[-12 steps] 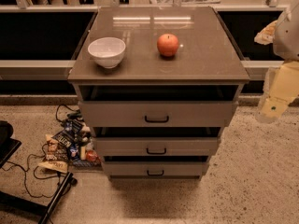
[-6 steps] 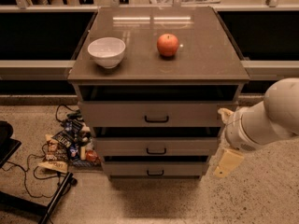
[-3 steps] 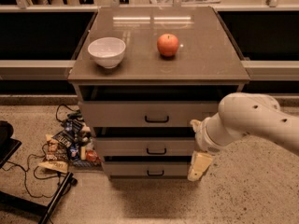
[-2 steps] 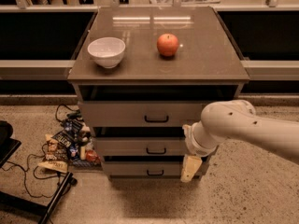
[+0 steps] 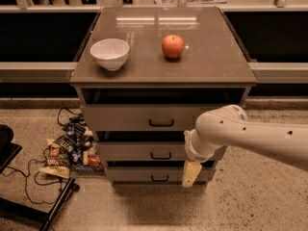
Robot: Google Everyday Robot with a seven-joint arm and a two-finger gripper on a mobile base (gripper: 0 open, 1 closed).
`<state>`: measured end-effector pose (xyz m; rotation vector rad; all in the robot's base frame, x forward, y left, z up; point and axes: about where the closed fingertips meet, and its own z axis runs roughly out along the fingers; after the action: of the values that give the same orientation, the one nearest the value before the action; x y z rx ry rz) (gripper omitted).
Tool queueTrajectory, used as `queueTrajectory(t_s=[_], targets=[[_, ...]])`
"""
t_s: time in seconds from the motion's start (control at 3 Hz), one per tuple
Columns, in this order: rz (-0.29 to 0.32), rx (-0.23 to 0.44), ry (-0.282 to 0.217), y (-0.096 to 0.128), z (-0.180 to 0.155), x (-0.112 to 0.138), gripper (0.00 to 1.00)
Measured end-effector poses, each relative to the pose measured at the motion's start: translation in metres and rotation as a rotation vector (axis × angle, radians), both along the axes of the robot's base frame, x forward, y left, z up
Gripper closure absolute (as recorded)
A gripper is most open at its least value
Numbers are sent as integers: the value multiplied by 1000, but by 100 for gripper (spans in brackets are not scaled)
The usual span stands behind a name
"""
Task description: Open middle drawer
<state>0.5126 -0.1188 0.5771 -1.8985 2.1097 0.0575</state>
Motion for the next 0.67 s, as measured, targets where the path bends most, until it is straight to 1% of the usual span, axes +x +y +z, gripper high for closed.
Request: queueTrajectory(t_s=[0.33, 0.67], targets=[[-10, 2, 22, 1, -18, 2, 0], [-31, -58, 59, -7, -55, 4, 0]])
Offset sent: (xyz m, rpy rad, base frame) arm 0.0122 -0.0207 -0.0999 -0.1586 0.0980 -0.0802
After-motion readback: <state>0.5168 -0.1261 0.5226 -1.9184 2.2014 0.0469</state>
